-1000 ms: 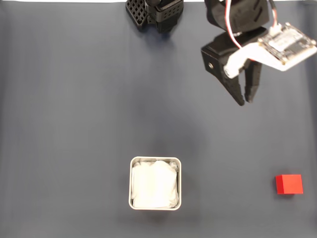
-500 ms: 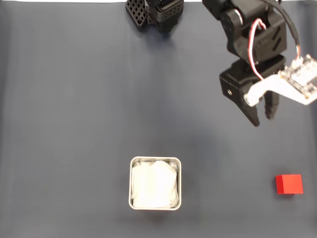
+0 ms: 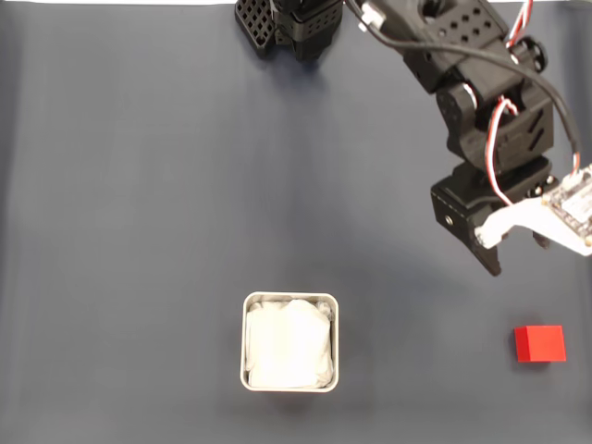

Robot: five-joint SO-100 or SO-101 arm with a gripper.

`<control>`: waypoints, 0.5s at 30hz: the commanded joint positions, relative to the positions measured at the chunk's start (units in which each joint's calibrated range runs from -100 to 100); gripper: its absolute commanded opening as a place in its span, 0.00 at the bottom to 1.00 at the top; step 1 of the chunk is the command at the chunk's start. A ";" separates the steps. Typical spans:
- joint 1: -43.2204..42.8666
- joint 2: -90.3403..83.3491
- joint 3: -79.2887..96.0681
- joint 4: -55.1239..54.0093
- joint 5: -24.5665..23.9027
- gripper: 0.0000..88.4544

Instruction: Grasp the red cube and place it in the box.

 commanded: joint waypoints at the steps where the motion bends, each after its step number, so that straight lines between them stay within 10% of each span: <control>1: -0.50 1.16 -3.75 -1.45 -0.39 0.27; 15: -0.22 12.95 -13.24 -3.09 -0.34 0.36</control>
